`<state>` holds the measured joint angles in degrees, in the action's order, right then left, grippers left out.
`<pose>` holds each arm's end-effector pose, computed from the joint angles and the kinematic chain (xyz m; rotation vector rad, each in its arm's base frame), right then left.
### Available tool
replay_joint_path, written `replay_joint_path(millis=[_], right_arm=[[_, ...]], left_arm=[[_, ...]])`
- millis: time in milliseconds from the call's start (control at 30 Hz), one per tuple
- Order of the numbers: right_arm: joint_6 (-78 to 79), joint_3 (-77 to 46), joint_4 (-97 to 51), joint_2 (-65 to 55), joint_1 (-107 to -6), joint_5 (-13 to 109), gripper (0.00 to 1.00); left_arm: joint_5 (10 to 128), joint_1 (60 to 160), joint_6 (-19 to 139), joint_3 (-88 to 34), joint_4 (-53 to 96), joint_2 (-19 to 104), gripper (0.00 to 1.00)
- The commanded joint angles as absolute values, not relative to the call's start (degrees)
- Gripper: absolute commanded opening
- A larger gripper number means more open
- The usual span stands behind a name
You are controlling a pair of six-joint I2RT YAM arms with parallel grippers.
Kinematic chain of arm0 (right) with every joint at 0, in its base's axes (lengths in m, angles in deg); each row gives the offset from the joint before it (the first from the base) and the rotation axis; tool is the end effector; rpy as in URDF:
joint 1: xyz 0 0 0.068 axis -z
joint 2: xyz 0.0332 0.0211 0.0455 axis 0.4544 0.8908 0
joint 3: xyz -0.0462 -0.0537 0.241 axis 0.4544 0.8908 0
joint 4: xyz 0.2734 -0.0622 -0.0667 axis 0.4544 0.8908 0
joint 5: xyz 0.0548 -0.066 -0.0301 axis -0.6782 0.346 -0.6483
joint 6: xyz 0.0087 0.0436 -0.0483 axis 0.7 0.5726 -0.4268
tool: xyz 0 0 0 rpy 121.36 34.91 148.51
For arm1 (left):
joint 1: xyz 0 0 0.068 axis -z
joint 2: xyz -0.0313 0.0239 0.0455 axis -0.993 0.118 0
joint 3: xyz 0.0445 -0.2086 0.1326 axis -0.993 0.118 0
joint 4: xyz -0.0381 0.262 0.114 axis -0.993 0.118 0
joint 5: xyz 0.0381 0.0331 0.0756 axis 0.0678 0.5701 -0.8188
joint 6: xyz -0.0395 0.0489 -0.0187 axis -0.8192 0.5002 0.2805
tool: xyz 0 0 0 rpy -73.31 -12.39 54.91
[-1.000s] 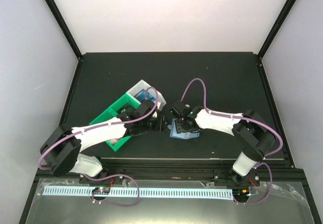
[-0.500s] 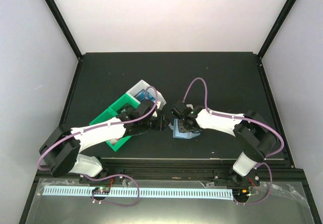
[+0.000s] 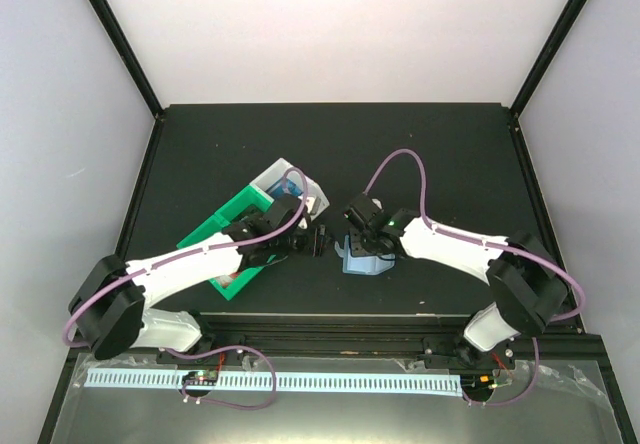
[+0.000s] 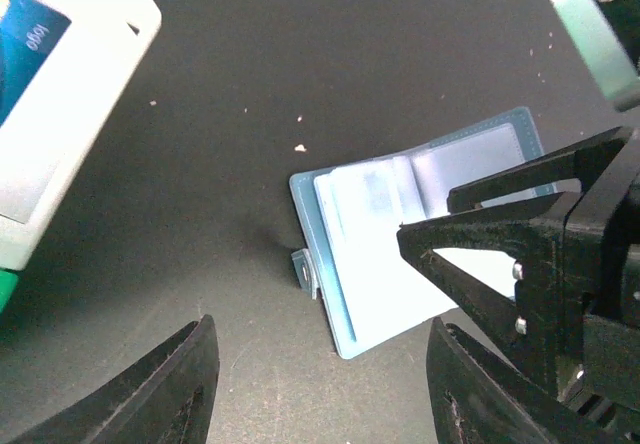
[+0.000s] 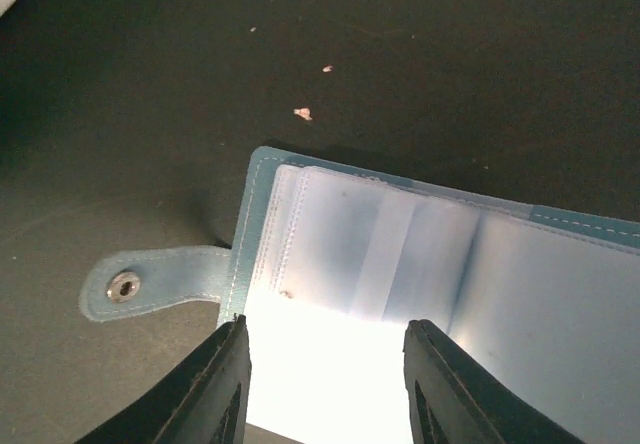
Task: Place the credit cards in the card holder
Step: Open the card holder at the center of the board.
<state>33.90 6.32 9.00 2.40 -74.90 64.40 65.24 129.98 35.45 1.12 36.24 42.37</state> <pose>0.2204 0.2323 0.1324 -0.1372 2.7429 0.2376 0.2116 -0.2311 0.1660 0.2739 2.4768 -0.7608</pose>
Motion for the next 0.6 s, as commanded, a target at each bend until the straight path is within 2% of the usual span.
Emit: replay_joint_path(millis=[0, 200, 367, 567], right_arm=[[35.0, 6.31, 7.9, 0.26, -75.07, 64.22, 0.45], [36.84, 7.36, 9.59, -2.95, -75.04, 66.88, 0.48], [36.96, 9.11, 8.9, -5.61, -75.07, 67.68, 0.55], [35.26, 11.79, 4.49, -7.09, -75.05, 65.82, 0.56]], left_arm=[[61.94, 129.22, 38.61, -2.55, 40.44, 38.52, 0.61], [58.68, 128.56, 41.14, -4.99, 46.75, 35.62, 0.68], [52.39, 127.72, 44.19, -6.69, 52.69, 33.52, 0.7], [48.58, 124.29, 52.32, -6.68, 55.77, 34.62, 0.72]])
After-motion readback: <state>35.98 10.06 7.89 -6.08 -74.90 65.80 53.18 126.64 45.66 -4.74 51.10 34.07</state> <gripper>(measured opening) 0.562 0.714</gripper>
